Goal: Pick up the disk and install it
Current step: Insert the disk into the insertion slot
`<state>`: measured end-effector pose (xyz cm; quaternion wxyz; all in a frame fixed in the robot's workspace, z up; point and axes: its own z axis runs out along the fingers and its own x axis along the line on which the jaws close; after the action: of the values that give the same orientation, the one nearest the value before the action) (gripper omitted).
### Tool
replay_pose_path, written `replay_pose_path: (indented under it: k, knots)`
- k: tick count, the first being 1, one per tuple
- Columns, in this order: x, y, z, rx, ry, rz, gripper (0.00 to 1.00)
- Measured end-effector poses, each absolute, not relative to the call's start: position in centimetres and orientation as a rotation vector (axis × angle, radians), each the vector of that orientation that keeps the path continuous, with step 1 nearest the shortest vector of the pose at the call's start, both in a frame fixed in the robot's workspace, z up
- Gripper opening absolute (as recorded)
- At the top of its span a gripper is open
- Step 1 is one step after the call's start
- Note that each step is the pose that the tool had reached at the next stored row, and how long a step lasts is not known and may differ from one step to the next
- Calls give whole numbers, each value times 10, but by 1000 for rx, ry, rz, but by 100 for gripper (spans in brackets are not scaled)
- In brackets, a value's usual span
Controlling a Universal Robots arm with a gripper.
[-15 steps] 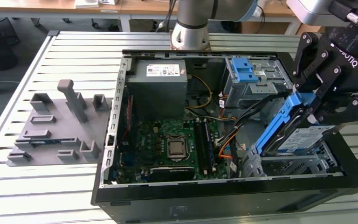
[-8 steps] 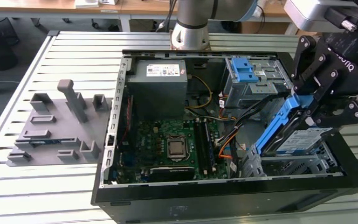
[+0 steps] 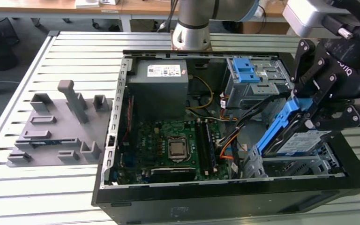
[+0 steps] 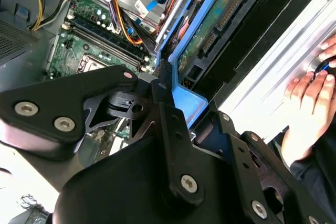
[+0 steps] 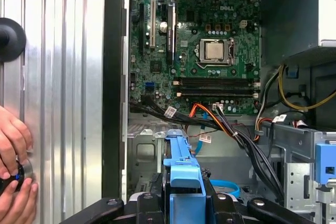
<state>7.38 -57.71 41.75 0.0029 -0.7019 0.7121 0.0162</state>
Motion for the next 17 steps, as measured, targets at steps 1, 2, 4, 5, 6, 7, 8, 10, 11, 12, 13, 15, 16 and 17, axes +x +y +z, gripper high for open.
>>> replay_pose_path:
  k: [1, 2, 4, 5, 6, 7, 8, 10, 11, 12, 13, 15, 16, 17]
  knots:
    - [74, -577, 417, -2201, 2233, 51, 37]
    - [74, -577, 416, -2201, 2233, 51, 37]
    - [74, -577, 415, -2201, 2233, 51, 37]
    - [74, -577, 414, -2201, 2233, 51, 37]
    - [74, -577, 413, -2201, 2233, 51, 37]
    - [74, -577, 412, -2201, 2233, 51, 37]
    - [74, -577, 412, -2201, 2233, 51, 37]
    - [74, -577, 410, -2201, 2233, 51, 37]
    - [74, -577, 409, -2201, 2233, 51, 37]
    - [74, -577, 409, -2201, 2233, 51, 37]
    - [74, -577, 408, -2201, 2233, 51, 37]
    - [74, -577, 406, -2201, 2233, 51, 37]
    - [74, -577, 405, -2201, 2233, 51, 37]
    - [74, -577, 404, -2201, 2233, 51, 37]
